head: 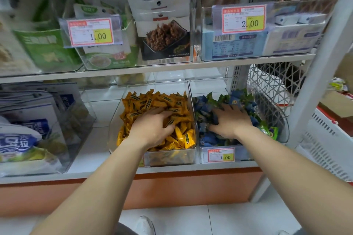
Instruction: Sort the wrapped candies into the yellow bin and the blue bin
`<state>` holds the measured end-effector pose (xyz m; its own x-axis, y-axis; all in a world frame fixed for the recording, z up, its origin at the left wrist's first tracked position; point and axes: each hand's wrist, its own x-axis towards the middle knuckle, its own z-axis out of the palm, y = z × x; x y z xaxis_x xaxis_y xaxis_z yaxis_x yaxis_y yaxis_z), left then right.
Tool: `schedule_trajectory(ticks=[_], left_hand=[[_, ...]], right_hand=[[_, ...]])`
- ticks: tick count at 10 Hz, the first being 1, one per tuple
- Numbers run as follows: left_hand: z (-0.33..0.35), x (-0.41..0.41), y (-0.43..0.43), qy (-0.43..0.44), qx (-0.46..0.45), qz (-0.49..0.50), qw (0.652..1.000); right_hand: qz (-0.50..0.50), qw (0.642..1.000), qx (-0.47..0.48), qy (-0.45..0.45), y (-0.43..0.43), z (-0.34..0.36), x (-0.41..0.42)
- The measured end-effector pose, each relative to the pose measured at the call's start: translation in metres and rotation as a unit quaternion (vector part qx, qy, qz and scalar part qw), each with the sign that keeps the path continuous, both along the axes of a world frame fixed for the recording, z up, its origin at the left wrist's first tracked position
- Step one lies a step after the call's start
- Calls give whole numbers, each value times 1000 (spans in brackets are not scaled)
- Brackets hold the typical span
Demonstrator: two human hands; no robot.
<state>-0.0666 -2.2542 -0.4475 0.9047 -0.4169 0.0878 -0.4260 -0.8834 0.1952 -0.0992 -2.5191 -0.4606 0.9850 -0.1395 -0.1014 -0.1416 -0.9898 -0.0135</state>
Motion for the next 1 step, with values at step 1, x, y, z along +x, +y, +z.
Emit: schedule_trajectory(ticks=[1], left_hand=[[18,-8,-2,18,-3,7,1000]], right_hand=[[15,998,20,-51,-1,23,-12]])
